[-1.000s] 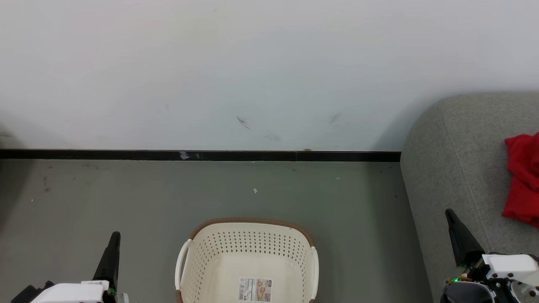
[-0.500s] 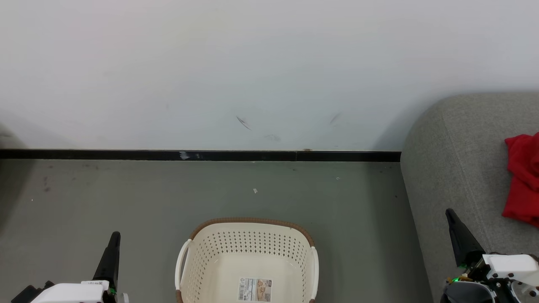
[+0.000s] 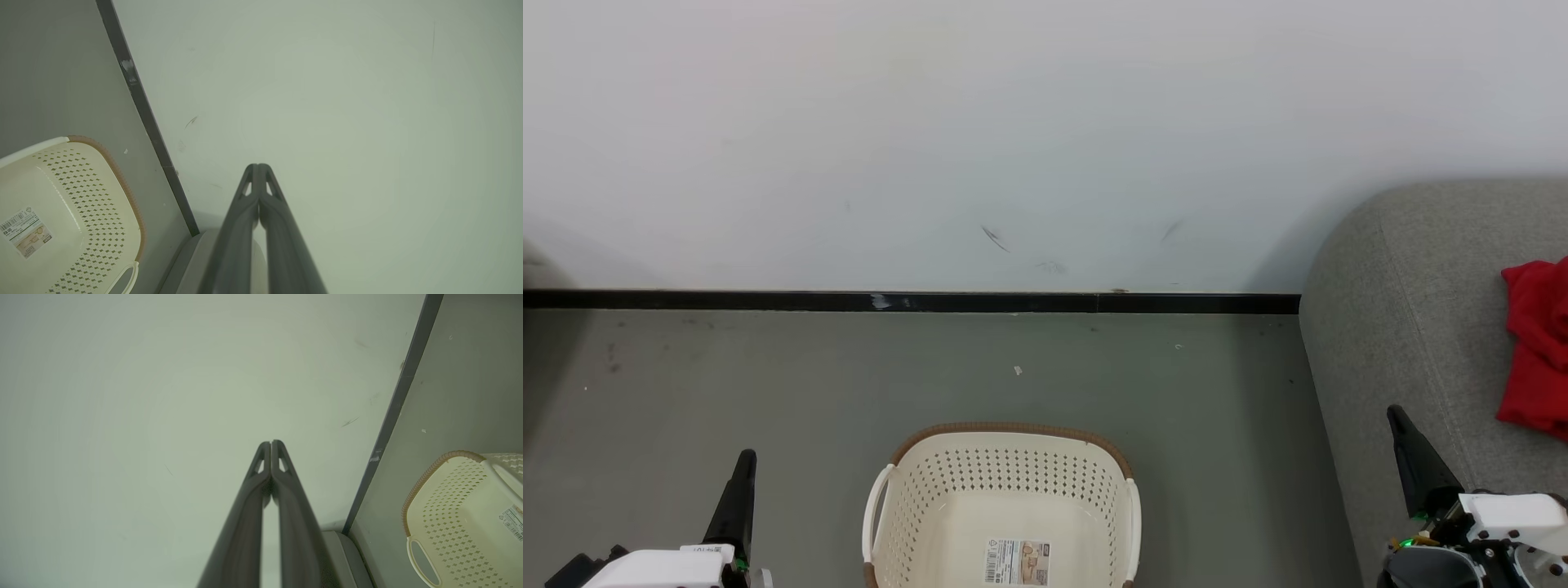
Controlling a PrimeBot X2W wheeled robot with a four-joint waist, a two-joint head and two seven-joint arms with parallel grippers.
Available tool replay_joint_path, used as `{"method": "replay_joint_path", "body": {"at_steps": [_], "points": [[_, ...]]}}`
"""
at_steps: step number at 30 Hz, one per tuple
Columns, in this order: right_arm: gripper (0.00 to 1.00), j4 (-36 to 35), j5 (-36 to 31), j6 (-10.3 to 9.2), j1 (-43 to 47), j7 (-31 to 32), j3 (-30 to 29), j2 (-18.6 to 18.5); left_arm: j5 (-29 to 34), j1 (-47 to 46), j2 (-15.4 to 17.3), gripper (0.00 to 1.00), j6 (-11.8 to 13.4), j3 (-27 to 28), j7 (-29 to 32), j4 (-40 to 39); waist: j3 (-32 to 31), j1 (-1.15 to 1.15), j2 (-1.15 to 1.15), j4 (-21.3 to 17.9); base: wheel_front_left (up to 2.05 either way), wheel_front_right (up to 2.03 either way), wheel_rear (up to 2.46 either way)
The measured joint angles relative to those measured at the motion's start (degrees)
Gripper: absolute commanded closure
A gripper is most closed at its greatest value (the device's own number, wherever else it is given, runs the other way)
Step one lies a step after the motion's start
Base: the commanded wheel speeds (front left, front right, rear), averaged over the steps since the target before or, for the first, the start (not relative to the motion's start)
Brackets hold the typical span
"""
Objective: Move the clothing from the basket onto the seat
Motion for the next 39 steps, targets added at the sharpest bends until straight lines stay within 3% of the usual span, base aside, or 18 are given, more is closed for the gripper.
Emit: {"method": "replay_joint_path", "body": {"at_steps": [39], "points": [[1.0, 0.03, -0.01, 0.0, -0.01, 0.44, -0.32, 0.13, 0.0, 0.0, -0.01, 1.0, 0.0, 0.03, 0.0, -0.04, 0.01, 0.0, 0.0, 0.0, 0.0, 0.0, 0.0]]}}
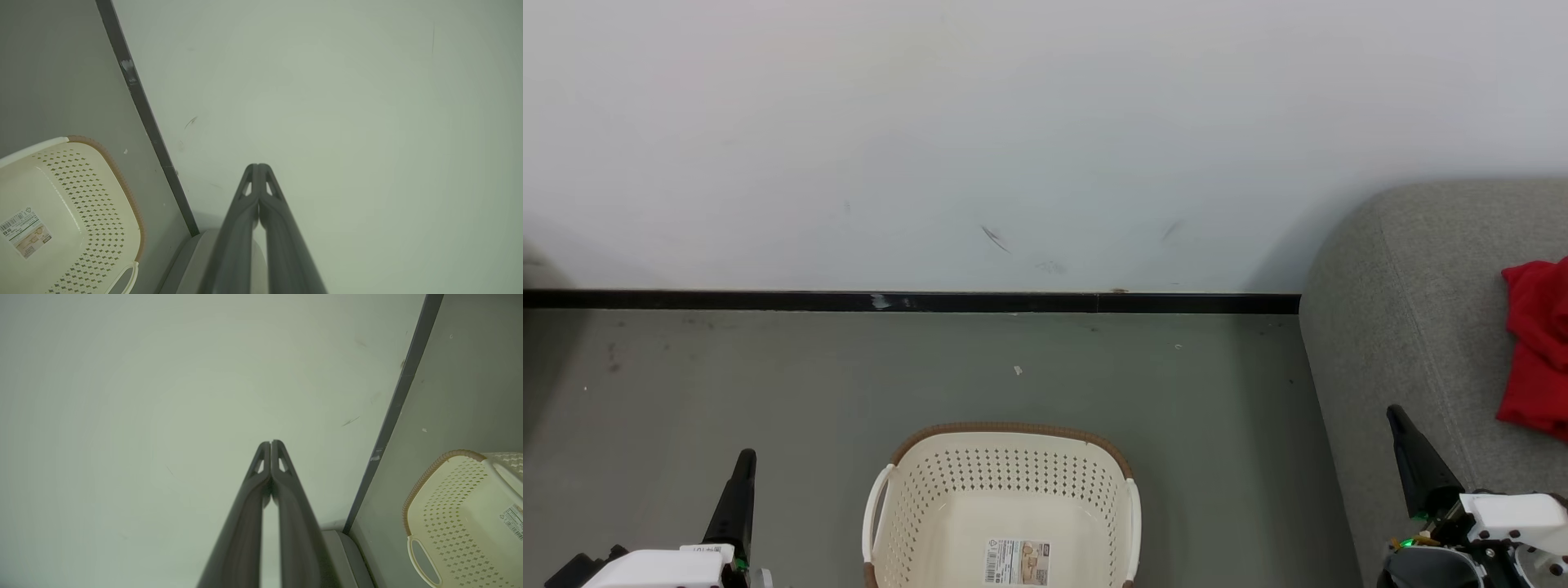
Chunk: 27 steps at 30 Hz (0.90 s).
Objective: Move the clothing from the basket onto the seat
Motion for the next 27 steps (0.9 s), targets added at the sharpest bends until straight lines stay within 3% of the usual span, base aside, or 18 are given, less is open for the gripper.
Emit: {"method": "replay_joint_path", "body": {"at_steps": [27], "points": [[1.0, 0.01, -0.09, 0.0, 0.0, 0.09, -0.13, 0.11, 0.0, 0.0, -0.01, 1.0, 0.0, 0.01, 0.0, -0.02, 0.0, 0.0, 0.0, 0.0, 0.0, 0.0, 0.0]]}}
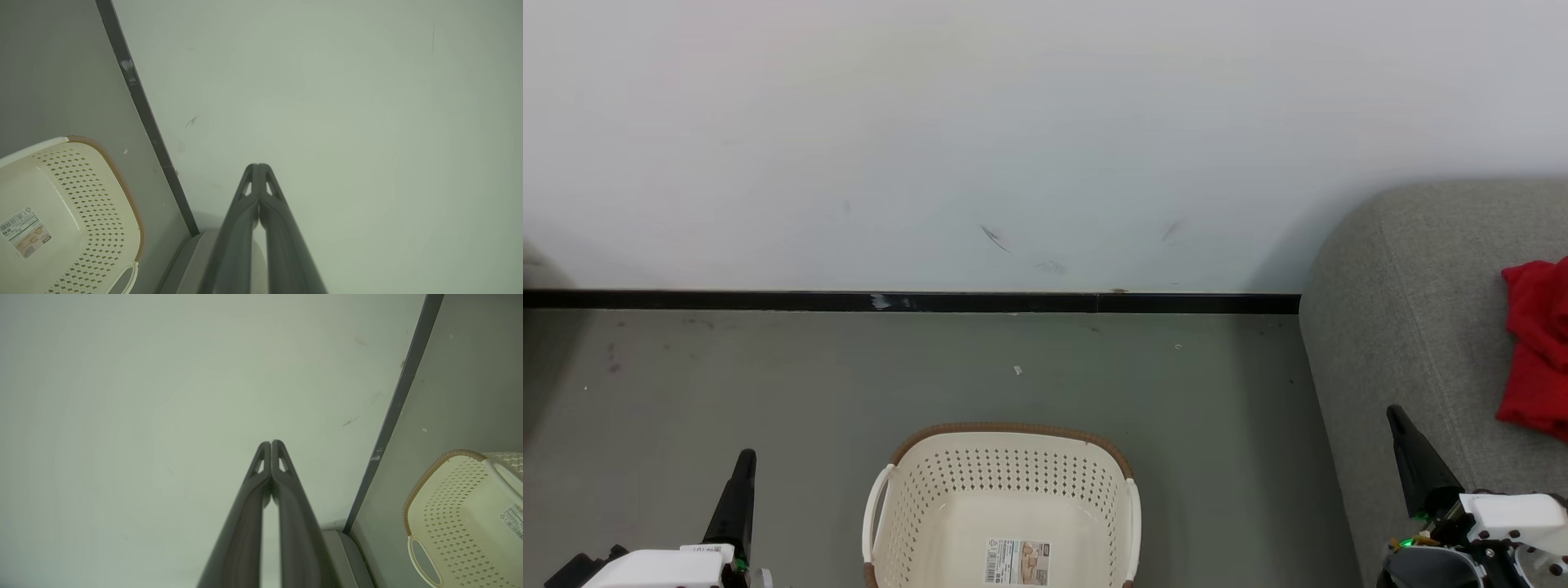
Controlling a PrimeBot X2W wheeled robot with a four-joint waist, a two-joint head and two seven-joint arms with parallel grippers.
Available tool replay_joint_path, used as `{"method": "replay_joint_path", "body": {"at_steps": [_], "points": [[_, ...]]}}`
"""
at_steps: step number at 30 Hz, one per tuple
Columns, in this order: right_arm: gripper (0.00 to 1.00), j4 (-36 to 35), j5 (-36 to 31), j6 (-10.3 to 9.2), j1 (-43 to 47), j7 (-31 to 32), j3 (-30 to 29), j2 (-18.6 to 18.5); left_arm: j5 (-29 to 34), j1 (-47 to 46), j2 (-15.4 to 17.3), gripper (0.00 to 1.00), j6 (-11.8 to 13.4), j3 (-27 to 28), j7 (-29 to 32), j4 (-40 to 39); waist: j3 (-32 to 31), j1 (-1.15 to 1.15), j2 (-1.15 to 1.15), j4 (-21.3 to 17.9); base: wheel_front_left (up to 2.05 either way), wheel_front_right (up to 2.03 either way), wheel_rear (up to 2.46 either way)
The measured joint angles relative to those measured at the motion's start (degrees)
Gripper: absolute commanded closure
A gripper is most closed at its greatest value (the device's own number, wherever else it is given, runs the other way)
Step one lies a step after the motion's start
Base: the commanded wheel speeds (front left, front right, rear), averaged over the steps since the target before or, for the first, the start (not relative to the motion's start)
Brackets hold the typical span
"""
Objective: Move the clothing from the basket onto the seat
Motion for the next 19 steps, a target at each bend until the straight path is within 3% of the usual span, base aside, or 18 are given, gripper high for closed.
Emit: {"method": "replay_joint_path", "body": {"at_steps": [19], "points": [[1.0, 0.01, -0.01, 0.0, -0.01, 0.08, -0.11, 0.09, 0.0, 0.0, 0.0, 1.0, 0.0, 0.01, 0.0, -0.01, 0.0, 0.0, 0.0, 0.0, 0.0, 0.0, 0.0]]}}
